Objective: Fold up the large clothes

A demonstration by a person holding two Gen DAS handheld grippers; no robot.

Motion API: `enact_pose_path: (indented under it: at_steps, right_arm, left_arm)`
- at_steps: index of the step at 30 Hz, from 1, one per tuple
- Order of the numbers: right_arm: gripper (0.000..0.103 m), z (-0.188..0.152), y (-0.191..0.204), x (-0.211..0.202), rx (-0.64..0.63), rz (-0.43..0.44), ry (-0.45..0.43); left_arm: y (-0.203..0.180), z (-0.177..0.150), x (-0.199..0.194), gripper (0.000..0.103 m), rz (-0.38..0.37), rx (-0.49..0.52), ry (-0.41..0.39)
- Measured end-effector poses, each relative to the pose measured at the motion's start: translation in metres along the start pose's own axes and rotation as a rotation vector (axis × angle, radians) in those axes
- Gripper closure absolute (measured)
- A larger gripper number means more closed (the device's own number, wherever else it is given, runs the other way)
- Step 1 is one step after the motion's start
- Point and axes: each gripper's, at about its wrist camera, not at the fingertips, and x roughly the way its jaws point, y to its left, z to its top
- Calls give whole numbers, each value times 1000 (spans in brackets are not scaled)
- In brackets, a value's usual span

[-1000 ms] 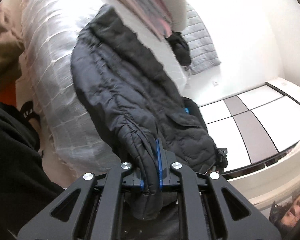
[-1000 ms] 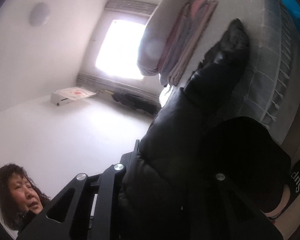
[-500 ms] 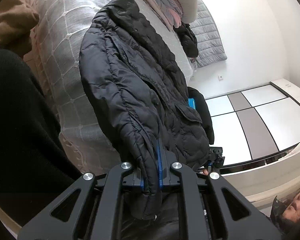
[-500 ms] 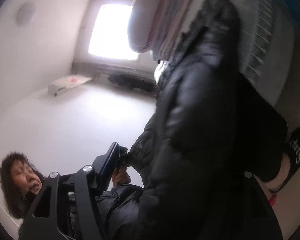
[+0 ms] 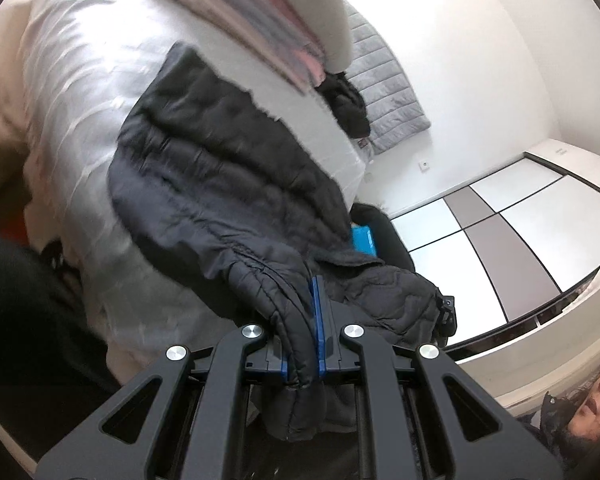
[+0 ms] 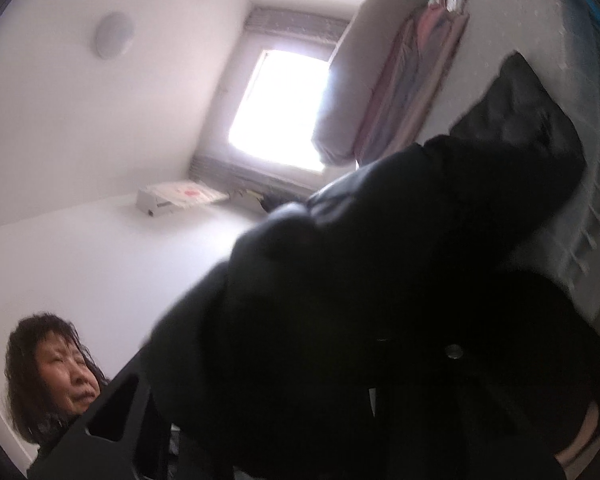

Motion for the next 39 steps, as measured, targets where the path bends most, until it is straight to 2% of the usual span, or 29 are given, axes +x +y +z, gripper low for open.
enact_pose_path:
  at_steps: [4,10,14,17,21,23,25,28,29,30,33,37,39]
  right_arm:
    - [73,32,-2,21,-6,16,-32]
    - [73,97,-15,56,0,-25,-73]
    - [73,140,-40,79,48,-81,-119]
    - [73,179,-71,99,114,-160,-160]
    - [73,206,-128,118,218,-296,-195]
    - [72,210,-155,125,283,-362,-197]
    - [69,210,-196,137,367,-464,-175]
    - [69,205,-211,141,403,-489,-160]
    - [63,204,-207,141,387,-487,-155]
    - [53,205,-205,141,374,-478,-151]
    - [38,208,-188,142,335,-479,-143]
    - [32,189,-153,137,301,-454,-91]
    - [31,180,-139,148,270,-442,-28]
  left_arm:
    - [-19,38,3,95,-16,46,-40]
    - [-33,111,28,95,-9,81,-91]
    - [-18,165,57,95,1,32,-145]
    - [5,208,89,95,24,-27,-191]
    - [42,251,144,94,114,-89,-209]
    - [67,267,177,93,189,-130,-188]
    - [101,276,214,92,284,-185,-134]
    - [135,277,240,90,311,-263,-100]
    - [136,279,240,90,307,-278,-105]
    - [135,280,238,89,304,-281,-112]
    - [121,285,229,87,296,-252,-144]
    - [111,288,223,84,288,-249,-179]
    - [106,289,221,79,283,-243,-188]
